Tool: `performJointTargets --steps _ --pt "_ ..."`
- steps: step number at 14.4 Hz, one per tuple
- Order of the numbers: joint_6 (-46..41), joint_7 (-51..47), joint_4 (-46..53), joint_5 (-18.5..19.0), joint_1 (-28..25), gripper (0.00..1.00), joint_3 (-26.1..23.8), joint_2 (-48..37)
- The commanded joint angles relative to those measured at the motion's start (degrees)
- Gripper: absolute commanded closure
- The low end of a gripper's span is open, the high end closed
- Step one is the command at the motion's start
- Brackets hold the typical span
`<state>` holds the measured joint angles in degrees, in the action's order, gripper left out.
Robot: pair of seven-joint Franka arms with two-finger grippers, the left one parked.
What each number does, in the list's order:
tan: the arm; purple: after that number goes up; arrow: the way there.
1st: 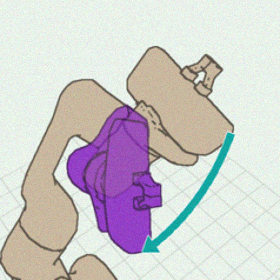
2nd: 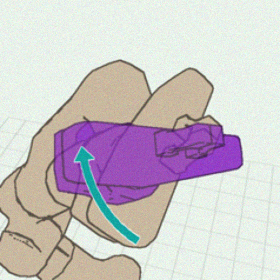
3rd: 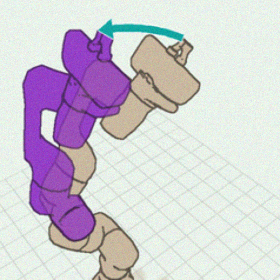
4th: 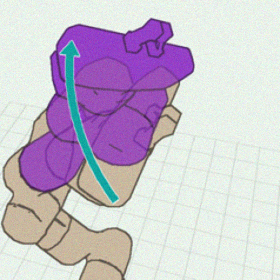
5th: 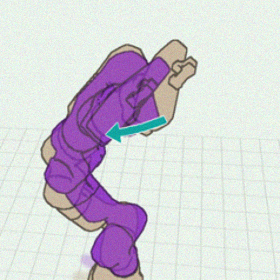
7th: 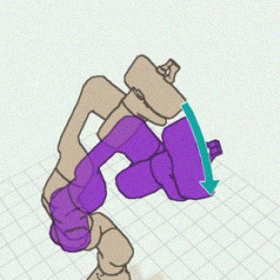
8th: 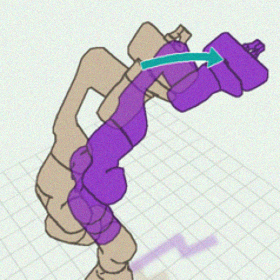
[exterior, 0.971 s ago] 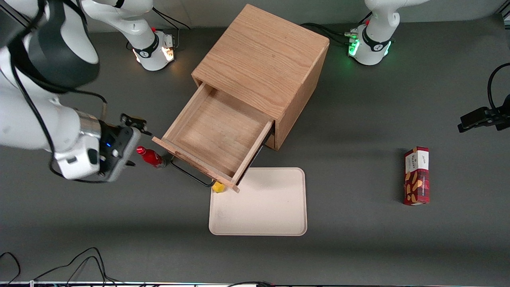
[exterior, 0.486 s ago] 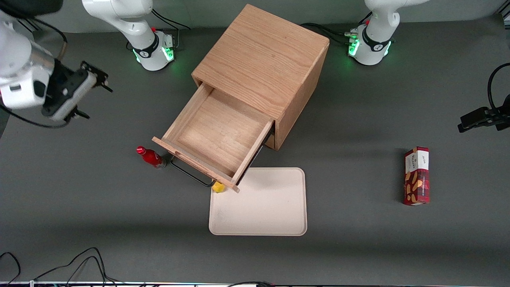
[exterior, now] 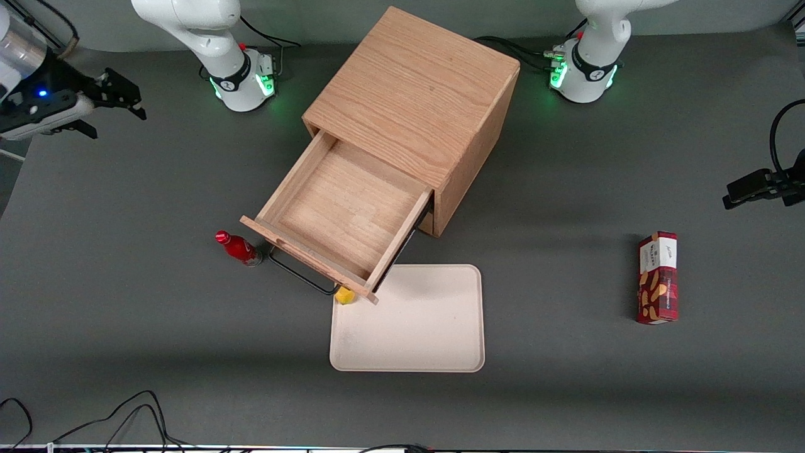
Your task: Open upper drawer
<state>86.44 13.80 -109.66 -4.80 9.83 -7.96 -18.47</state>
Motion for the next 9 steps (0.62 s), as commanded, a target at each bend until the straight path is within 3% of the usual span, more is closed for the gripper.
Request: performJointTargets --steps 1,6,8,9 --pt "-4.1 -6.4 7.7 0.0 1.6 0.00 -0.6 5.6" --pt "-1.6 -12.2 11.0 3.9 0.1 0.00 -2.7 9.0" --pt "-1.9 -17.9 11.7 9.6 -8.4 0.00 -0.7 11.9" --pt "-1.9 -17.8 11.7 10.4 -12.4 0.00 3.9 12.3"
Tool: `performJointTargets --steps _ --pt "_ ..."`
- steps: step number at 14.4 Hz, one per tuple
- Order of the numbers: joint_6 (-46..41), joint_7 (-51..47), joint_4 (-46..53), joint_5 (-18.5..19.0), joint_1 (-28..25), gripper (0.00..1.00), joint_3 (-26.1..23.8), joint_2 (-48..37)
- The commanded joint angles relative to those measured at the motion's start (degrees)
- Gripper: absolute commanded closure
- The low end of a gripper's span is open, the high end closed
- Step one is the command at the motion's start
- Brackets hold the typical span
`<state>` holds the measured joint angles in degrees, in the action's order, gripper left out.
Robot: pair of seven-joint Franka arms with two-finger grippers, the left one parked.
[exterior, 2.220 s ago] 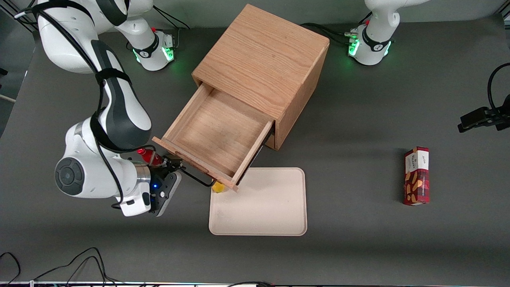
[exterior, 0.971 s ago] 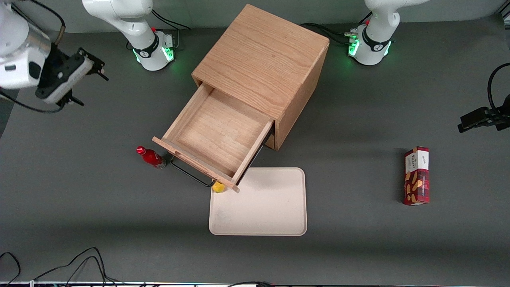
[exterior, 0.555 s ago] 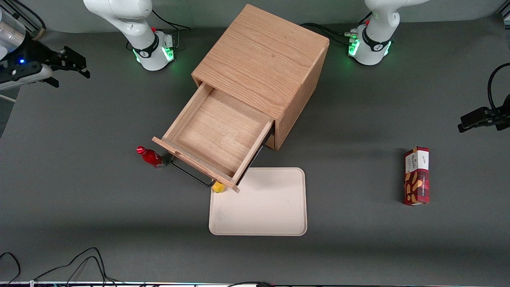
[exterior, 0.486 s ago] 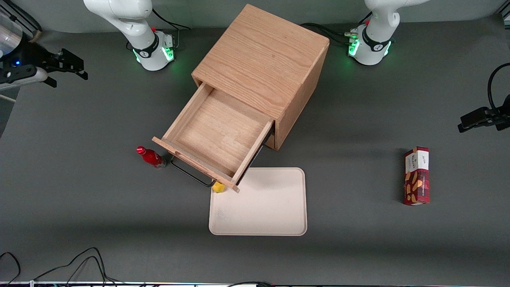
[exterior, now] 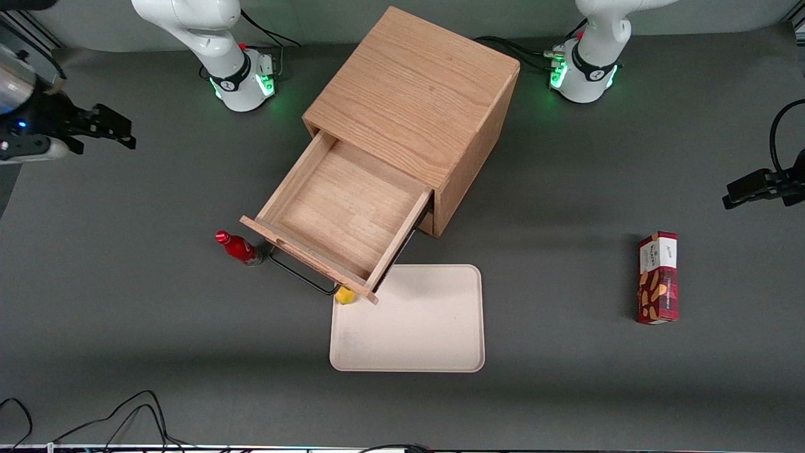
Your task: Open upper drawer
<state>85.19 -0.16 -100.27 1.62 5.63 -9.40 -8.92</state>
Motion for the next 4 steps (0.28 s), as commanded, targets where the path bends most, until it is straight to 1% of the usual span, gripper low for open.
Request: performJointTargets --steps 1,3,4 --pt "-0.6 -3.7 2.4 3.7 -11.3 0.00 8.8 2.6" --pt "-0.6 -3.4 2.4 1.9 -16.2 0.00 14.1 2.5" --pt "-0.5 -3.0 2.5 0.2 -16.2 0.00 14.7 2.5"
